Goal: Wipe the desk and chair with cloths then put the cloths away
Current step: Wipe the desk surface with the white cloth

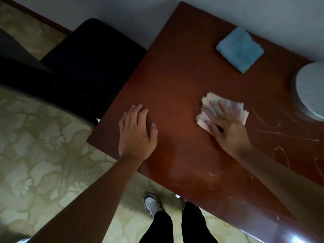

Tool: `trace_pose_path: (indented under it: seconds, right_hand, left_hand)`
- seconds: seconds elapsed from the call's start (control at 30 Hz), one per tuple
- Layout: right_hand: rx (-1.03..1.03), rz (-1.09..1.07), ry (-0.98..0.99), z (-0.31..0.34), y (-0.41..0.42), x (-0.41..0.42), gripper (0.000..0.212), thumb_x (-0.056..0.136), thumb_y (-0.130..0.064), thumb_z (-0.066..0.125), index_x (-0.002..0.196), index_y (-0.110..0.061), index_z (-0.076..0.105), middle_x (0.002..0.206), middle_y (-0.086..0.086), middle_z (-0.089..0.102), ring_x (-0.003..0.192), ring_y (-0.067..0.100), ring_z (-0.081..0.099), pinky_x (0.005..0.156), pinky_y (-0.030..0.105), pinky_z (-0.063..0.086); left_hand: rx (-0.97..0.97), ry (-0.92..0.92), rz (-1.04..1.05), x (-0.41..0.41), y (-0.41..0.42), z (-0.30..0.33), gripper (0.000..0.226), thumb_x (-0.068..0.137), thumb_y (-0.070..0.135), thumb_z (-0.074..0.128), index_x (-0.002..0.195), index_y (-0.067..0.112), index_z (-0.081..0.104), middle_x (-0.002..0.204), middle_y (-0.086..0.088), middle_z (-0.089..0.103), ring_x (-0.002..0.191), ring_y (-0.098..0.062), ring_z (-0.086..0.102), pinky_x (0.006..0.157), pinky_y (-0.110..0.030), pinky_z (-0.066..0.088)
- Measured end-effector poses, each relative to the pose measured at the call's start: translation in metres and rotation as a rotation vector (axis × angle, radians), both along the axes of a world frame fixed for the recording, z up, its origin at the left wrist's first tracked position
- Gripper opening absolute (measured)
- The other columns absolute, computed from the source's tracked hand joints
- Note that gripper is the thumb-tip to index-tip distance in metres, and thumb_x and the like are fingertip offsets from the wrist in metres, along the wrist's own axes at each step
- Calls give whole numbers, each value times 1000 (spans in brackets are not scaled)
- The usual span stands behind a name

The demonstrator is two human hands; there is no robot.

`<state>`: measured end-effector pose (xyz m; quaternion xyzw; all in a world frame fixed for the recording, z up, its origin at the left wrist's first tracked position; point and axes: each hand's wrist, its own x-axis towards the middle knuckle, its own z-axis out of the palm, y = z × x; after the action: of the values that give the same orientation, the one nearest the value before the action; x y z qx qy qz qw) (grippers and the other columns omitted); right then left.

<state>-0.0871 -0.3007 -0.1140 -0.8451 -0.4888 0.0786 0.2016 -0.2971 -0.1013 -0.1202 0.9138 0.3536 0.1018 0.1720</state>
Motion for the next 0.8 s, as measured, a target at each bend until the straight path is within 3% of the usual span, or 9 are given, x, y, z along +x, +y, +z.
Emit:
trace_pose_path:
  seconds: [0.07, 0.23, 0.4, 0.57, 0.7, 0.8]
  right_hand:
    - [10, 86, -21, 1, -14, 13, 41, 102, -33, 46, 139, -19, 55, 152, -1, 40, 148, 23, 24, 120, 54, 19]
    - [-87, -313, 2, 5, 7, 64, 42, 103, -35, 45, 145, -29, 48, 155, 4, 39, 149, 27, 21, 120, 54, 14]
    - [-85, -29, -67, 5, -49, 33, 43, 103, -36, 44, 144, -24, 48, 154, 1, 38, 148, 24, 22, 120, 53, 15]
    - [-105, -349, -7, 7, -15, 38, 43, 103, -31, 44, 145, -29, 47, 157, 5, 36, 149, 30, 19, 120, 54, 11]
    - [-48, -35, 50, 6, -21, -103, 40, 95, -21, 59, 135, -19, 59, 149, 10, 47, 143, 34, 33, 118, 52, 23]
    - [53, 219, -20, 3, -35, -138, 37, 99, -31, 54, 136, -29, 57, 151, -1, 43, 145, 25, 33, 115, 53, 30]
  left_hand:
    - [12, -13, -68, 2, -1, 0, 45, 93, 32, 47, 131, 9, 52, 145, -10, 48, 140, -27, 36, 117, -48, 28]
    - [34, -28, -205, 3, -11, 2, 42, 95, 26, 44, 130, 6, 55, 140, -12, 53, 137, -27, 42, 113, -43, 33]
    - [37, -56, -213, 2, -14, 2, 40, 96, 25, 43, 128, 4, 56, 137, -13, 55, 135, -27, 44, 111, -41, 34]
    - [58, -61, -221, 3, -15, 3, 39, 94, 23, 45, 125, 3, 57, 135, -14, 56, 133, -29, 47, 109, -44, 38]
    - [85, -52, -225, 2, -16, 2, 39, 93, 24, 46, 123, 2, 58, 133, -15, 57, 131, -30, 48, 108, -44, 38]
    - [75, -46, -218, 2, -16, 2, 40, 93, 26, 45, 124, 4, 57, 134, -13, 56, 132, -29, 47, 108, -44, 38]
